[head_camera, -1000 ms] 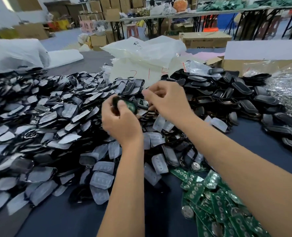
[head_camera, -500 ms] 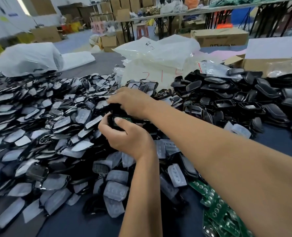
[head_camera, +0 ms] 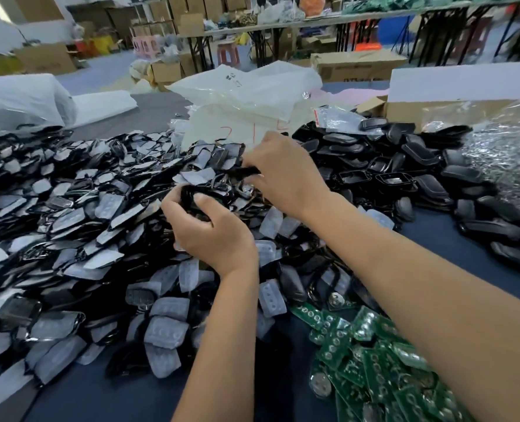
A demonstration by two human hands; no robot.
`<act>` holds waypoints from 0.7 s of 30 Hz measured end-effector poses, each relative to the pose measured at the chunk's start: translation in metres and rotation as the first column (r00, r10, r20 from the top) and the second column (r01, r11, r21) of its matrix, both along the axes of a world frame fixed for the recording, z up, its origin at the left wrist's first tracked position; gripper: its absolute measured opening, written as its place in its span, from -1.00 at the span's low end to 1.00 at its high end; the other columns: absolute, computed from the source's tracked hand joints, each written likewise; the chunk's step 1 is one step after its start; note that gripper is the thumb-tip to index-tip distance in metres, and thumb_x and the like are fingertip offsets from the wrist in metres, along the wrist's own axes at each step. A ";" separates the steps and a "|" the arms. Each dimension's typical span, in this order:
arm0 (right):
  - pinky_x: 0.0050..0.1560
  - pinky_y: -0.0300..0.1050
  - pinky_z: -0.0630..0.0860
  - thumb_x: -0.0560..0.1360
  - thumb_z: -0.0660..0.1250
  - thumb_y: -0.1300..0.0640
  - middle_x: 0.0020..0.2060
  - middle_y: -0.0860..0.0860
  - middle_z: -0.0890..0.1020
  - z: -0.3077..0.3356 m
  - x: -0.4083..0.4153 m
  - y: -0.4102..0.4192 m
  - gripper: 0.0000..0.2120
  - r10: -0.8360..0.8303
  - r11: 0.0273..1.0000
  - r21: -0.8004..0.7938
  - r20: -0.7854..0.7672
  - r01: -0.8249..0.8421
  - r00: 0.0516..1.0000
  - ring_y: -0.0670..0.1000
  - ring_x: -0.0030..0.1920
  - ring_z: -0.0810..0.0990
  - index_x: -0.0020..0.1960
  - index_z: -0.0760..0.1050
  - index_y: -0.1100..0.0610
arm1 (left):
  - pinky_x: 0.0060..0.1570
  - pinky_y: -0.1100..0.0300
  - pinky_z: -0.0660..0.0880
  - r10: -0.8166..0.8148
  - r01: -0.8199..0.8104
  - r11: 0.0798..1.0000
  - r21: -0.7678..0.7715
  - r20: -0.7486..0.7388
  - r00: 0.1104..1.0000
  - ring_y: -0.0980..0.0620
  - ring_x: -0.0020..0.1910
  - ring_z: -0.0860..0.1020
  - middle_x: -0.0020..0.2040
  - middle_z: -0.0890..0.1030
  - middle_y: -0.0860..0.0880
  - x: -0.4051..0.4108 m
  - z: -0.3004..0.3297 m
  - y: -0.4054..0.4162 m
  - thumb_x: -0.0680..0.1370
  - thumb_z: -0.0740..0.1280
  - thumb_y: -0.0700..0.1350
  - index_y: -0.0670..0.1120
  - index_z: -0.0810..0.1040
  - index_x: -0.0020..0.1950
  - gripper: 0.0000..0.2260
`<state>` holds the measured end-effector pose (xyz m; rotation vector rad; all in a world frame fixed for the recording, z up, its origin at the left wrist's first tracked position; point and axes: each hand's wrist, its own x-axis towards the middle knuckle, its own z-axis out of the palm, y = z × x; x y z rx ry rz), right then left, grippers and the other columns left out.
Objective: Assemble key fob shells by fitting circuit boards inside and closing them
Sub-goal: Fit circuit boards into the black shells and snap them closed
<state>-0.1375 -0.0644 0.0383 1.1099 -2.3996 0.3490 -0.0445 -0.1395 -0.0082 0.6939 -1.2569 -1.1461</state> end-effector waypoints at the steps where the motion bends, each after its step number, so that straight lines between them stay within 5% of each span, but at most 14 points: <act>1: 0.09 -0.06 0.42 0.61 0.38 0.15 -0.07 -0.02 0.67 -0.004 0.000 0.010 -0.92 -0.057 0.995 0.074 -0.059 0.061 0.997 0.05 0.13 0.47 0.06 0.64 0.08 | -0.02 -0.20 0.58 -0.039 0.039 0.999 -0.005 -0.002 0.999 -0.10 -0.05 0.59 -0.02 0.56 0.13 0.000 -0.002 0.003 0.59 0.19 -0.15 -0.12 0.52 0.17 -0.79; 5: 0.14 -0.05 0.46 0.62 0.36 0.15 -0.02 -0.03 0.67 -0.014 -0.003 0.054 -0.89 -0.195 0.957 0.198 -0.105 0.213 0.975 0.07 0.18 0.46 0.12 0.63 0.05 | -0.17 -0.31 0.58 -0.176 0.177 0.984 -0.018 0.061 0.983 -0.29 -0.13 0.59 -0.05 0.56 0.07 -0.001 -0.006 0.017 0.58 0.18 -0.13 -0.07 0.50 0.14 -0.82; 8: 0.19 -0.03 0.48 0.60 0.36 0.19 0.07 -0.01 0.69 -0.017 -0.009 0.071 -0.82 -0.081 0.935 0.347 0.020 0.069 0.997 0.08 0.20 0.48 0.17 0.66 0.05 | -0.11 -0.29 0.61 -0.279 0.288 0.957 -0.034 0.154 0.948 -0.28 -0.10 0.61 -0.03 0.58 0.04 -0.003 -0.007 0.021 0.58 0.20 -0.12 -0.03 0.52 0.13 -0.82; 14: 0.19 0.09 0.51 0.62 0.33 0.14 0.08 0.01 0.70 -0.016 -0.012 0.081 -0.78 -0.007 0.943 0.331 0.084 -0.021 0.996 0.11 0.21 0.51 0.22 0.67 0.02 | -0.17 -0.02 0.57 -0.366 0.421 0.890 -0.174 0.277 0.888 0.08 -0.25 0.55 -0.17 0.60 0.13 -0.003 -0.009 0.041 0.57 0.27 -0.09 0.02 0.58 0.10 -0.84; 18: 0.16 0.07 0.48 0.60 0.36 0.17 0.04 0.09 0.74 -0.021 -0.015 0.103 -0.80 -0.065 0.997 -0.038 0.146 0.071 0.987 0.17 0.12 0.58 0.16 0.71 0.11 | -0.24 0.26 0.47 -0.548 0.698 0.671 -0.249 0.467 0.694 0.20 -0.26 0.56 -0.26 0.61 0.22 -0.004 -0.014 0.065 0.55 0.35 -0.09 0.07 0.60 0.08 -0.86; 21: 0.13 -0.04 0.55 0.57 0.40 0.23 -0.03 -0.01 0.76 -0.031 -0.009 0.134 -0.80 -0.144 0.850 -0.463 0.256 0.252 0.956 0.02 0.00 0.65 0.15 0.73 0.14 | -0.27 0.23 0.43 -0.615 0.890 0.423 -0.170 0.667 0.420 0.17 -0.26 0.54 -0.27 0.60 0.14 -0.006 -0.023 0.083 0.54 0.43 -0.02 0.18 0.54 0.12 -0.81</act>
